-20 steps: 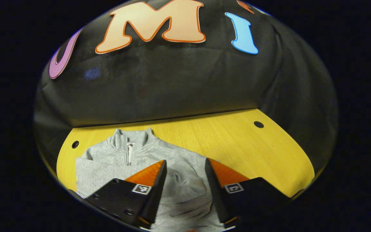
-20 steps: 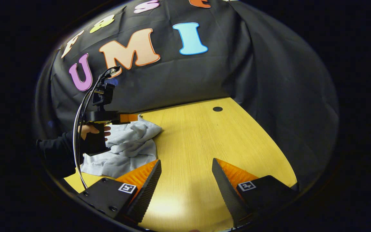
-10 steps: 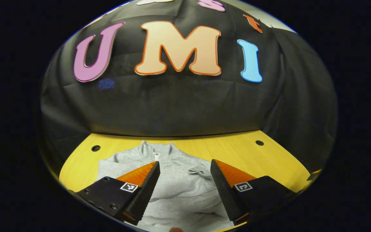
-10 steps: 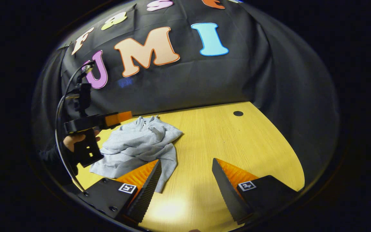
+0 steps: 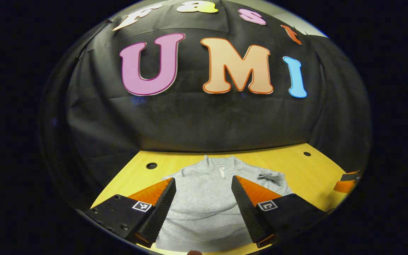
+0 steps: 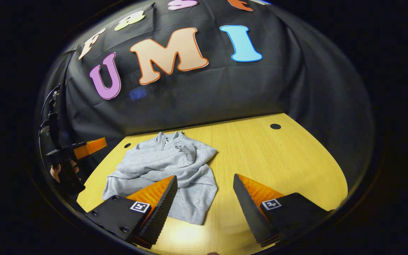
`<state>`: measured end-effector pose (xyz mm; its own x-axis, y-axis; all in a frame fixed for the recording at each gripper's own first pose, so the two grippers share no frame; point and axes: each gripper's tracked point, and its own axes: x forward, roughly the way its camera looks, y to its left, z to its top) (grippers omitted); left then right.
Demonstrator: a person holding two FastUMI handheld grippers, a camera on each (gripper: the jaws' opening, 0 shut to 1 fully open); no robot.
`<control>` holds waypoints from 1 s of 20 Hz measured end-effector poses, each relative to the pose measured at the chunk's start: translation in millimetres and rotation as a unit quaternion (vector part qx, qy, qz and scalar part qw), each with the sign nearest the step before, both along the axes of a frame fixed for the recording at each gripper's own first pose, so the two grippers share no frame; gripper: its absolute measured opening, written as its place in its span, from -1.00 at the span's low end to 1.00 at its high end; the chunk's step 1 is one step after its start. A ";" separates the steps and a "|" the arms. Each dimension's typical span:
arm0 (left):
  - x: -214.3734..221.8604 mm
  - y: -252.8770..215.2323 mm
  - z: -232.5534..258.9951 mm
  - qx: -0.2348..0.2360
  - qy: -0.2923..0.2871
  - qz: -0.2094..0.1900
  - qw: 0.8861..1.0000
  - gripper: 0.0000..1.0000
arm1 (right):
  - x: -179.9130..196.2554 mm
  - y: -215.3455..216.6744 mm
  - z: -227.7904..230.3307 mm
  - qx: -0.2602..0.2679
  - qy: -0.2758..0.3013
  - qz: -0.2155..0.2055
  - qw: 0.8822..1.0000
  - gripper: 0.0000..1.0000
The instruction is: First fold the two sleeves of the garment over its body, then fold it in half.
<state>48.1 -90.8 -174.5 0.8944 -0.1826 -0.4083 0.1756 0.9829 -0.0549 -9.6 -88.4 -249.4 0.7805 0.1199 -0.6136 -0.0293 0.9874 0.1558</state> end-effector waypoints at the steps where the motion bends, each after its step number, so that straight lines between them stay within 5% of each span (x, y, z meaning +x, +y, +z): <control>1: -5.7 13.0 -5.8 0.003 0.006 0.007 1.000 0.84 | 1.6 5.5 -1.6 -0.003 0.001 0.003 1.000 0.90; 8: -44.7 69.7 -53.5 -0.010 0.061 0.056 0.997 0.84 | 4.4 22.1 -20.8 -0.034 0.007 0.009 0.999 0.90; 20: -105.3 70.1 -165.3 -0.028 0.195 0.040 0.980 0.90 | -30.5 37.6 -89.1 -0.066 0.090 0.019 0.994 0.90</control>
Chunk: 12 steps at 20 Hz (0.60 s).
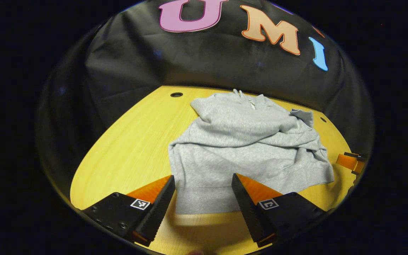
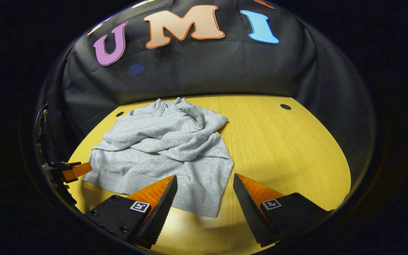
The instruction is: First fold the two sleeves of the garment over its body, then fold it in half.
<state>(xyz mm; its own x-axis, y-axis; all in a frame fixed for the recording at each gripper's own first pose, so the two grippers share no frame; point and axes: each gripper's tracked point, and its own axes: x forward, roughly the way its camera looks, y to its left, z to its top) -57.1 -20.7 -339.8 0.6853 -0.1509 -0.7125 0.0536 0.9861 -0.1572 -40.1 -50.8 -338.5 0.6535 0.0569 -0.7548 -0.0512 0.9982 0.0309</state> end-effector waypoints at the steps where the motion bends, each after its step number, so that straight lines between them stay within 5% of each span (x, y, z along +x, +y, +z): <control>1: -0.8 -1.2 -4.5 -0.006 0.005 -0.001 1.000 0.89 | -1.2 0.8 -3.5 -0.001 0.006 -0.001 1.000 0.90; 12: -5.1 0.5 -21.3 0.013 -0.012 -0.012 1.000 0.90 | -22.4 0.6 -52.9 -0.028 0.081 -0.005 0.996 1.00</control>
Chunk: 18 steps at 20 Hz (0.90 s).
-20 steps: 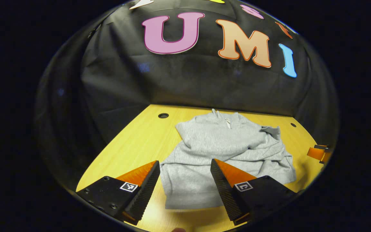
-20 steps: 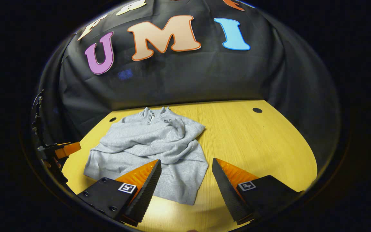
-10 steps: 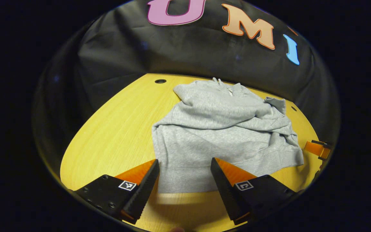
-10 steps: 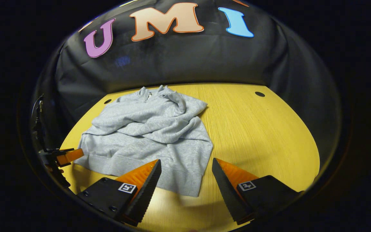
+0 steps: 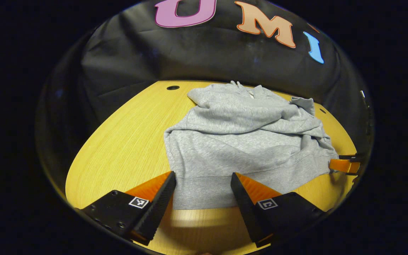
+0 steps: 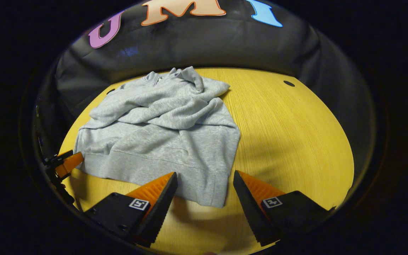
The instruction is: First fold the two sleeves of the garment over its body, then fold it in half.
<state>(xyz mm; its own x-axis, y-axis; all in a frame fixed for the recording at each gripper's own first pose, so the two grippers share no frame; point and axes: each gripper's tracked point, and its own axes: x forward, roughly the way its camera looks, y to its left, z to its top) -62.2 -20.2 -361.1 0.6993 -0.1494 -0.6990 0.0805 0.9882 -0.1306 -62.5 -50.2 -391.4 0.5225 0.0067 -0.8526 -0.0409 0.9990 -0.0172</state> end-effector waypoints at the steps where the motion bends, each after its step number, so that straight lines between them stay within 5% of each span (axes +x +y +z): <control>1: -0.2 -0.4 -0.6 -0.003 -0.001 0.003 1.000 0.89 | -2.9 0.2 -0.3 -0.002 0.006 0.003 1.000 0.93; 2: -0.1 -1.6 -1.7 -0.002 -0.002 0.003 1.000 0.87 | -1.5 0.9 -0.1 -0.003 0.003 0.008 1.000 1.00; 5: 2.3 -11.8 -1.2 -0.005 0.006 -0.021 1.000 0.70 | -5.2 8.3 -0.7 0.007 0.025 0.018 1.000 0.75; 6: 3.0 -14.8 -0.7 -0.012 0.005 -0.026 1.000 0.53 | -2.8 7.8 -2.2 0.011 0.027 0.016 0.999 0.36; 7: 5.0 -16.3 -0.7 -0.017 0.005 -0.027 0.999 0.21 | -2.8 10.1 -1.4 0.021 0.033 0.014 0.999 0.24; 8: 5.4 -19.3 -0.4 -0.027 0.006 -0.029 0.999 0.11 | -2.0 12.7 -2.1 0.030 0.035 0.011 0.999 -0.20; 9: 6.8 -24.3 0.1 -0.040 0.005 -0.027 0.999 -0.24 | -2.8 15.2 -3.9 0.038 0.043 0.009 0.998 -0.32; 10: 6.6 -28.5 2.2 -0.058 0.003 -0.022 0.998 -0.37 | -1.6 15.8 -2.9 0.043 0.042 0.012 0.998 -0.63; 11: 7.7 -29.1 1.9 -0.073 0.000 -0.009 0.997 -0.77 | -3.2 17.1 -2.8 0.049 0.052 0.012 0.997 -0.63; 12: 9.3 -29.2 1.5 -0.088 -0.001 0.001 0.996 -0.83 | -1.5 16.7 -3.5 0.054 0.059 0.006 0.997 -0.87; 14: 8.8 -28.9 2.2 -0.112 0.011 0.007 0.994 -0.99 | -1.4 17.4 -2.9 0.063 0.076 0.001 0.995 -0.89; 18: 1.9 -27.4 2.8 -0.111 0.041 -0.001 0.993 -1.00 | -11.3 20.5 -0.2 0.082 0.094 0.001 0.992 -0.91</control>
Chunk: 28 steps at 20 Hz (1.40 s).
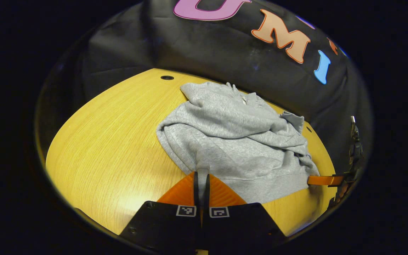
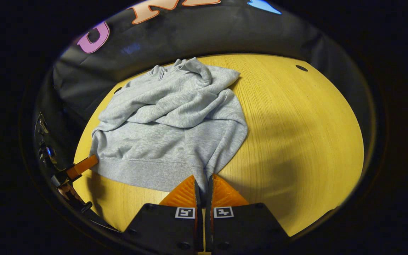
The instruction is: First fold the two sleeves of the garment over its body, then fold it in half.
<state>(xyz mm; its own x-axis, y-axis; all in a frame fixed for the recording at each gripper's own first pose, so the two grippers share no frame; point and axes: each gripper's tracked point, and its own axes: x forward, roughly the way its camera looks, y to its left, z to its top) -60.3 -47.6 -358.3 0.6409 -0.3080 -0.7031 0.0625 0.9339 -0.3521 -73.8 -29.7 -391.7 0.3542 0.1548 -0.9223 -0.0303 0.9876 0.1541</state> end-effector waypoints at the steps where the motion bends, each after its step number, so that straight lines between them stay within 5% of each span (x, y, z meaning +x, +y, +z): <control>1: -4.0 0.9 0.3 0.004 0.006 -0.002 1.000 -1.00 | -2.0 -0.2 1.5 0.004 0.002 -0.001 1.000 -0.90; 14: -3.0 9.6 13.3 0.009 0.070 0.005 0.998 -1.00 | 12.3 6.3 32.4 0.057 0.009 0.025 0.998 -0.91; 28: 54.4 17.5 86.7 -0.042 0.028 0.046 0.998 -1.00 | 82.1 25.0 107.7 0.206 -0.011 -0.068 0.976 -0.91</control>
